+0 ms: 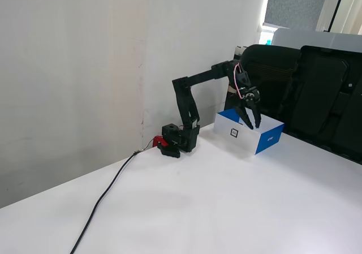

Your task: Grasp the gray block and put it in the box.

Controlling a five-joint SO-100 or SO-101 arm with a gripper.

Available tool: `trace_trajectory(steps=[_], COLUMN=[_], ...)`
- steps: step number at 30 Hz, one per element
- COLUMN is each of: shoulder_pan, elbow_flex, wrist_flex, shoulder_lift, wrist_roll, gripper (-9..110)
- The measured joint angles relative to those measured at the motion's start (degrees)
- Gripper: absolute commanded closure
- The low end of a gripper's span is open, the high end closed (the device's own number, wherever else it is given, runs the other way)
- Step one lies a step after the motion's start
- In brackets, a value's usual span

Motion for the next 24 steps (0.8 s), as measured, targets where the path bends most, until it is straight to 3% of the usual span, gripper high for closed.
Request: trace_trajectory(steps=[9, 24], shoulder_pan=[-10.37, -14.50], elbow_flex=[19.60, 47.29], wrist_flex=[-15.64, -36.04], shoulder_lift=[6.68, 29.09], wrist_roll=[0.35, 0.35], gripper=[98, 98])
